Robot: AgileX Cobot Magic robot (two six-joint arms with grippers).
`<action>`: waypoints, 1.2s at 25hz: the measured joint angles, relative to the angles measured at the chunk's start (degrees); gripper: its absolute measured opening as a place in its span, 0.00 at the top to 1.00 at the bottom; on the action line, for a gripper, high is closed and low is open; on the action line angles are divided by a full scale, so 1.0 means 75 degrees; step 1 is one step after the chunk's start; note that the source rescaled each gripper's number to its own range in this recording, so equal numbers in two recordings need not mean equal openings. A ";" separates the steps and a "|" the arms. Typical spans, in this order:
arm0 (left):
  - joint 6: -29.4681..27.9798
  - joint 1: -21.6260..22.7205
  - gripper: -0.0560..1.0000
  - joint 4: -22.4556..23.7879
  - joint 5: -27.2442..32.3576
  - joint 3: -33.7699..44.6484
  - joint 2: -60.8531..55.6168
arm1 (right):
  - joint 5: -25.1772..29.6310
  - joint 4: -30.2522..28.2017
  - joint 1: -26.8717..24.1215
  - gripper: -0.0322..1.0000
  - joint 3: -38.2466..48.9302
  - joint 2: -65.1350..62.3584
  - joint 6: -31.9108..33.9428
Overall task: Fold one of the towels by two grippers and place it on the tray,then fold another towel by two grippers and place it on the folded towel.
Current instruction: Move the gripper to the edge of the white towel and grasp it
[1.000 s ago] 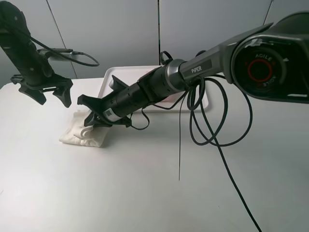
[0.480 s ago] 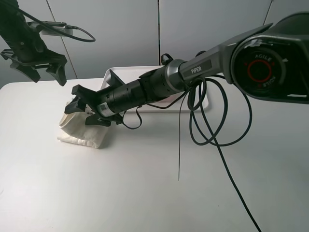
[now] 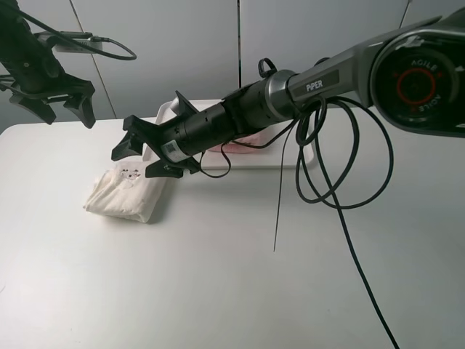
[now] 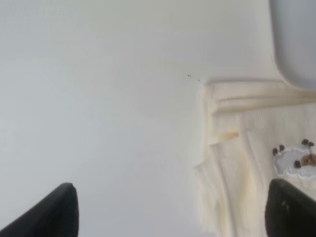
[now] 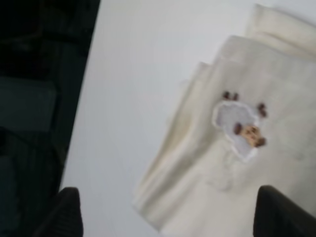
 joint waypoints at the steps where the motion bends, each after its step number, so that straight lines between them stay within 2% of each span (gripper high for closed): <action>1: 0.0000 0.0000 0.02 -0.0015 0.0000 0.0000 0.0000 | -0.0101 -0.0344 -0.0014 0.23 0.0000 0.0000 0.0351; 3: 0.0000 0.0000 0.02 -0.0046 0.0000 0.0000 0.0000 | -0.0224 -0.0915 -0.0013 0.23 0.0000 0.0015 0.0887; 7: 0.0000 0.0000 0.02 -0.0067 0.0000 0.0000 0.0000 | -0.0261 -0.1233 -0.0013 0.23 0.0000 0.0110 0.1605; 14: 0.0091 0.0000 0.02 -0.0149 0.0000 0.0000 0.0000 | -0.0222 -0.1246 -0.0013 0.23 -0.0032 0.0448 0.1830; 18: 0.0156 0.0000 0.02 -0.0215 0.0000 0.0000 0.0000 | -0.0430 -0.1148 -0.0013 0.24 -0.0043 0.0448 0.1824; 26: 0.0174 0.0000 0.02 -0.0244 -0.0014 0.0000 0.0000 | -0.1290 -0.1070 0.0339 0.39 -0.0043 0.0448 0.1754; 28: 0.0174 0.0000 0.02 -0.0244 -0.0014 0.0000 0.0000 | -0.1455 -0.1070 0.0413 0.47 -0.0043 0.0448 0.1740; 30: 0.0174 0.0000 0.02 -0.0264 -0.0014 0.0000 0.0000 | -0.1610 -0.1070 0.0491 0.63 -0.0043 0.0448 0.1682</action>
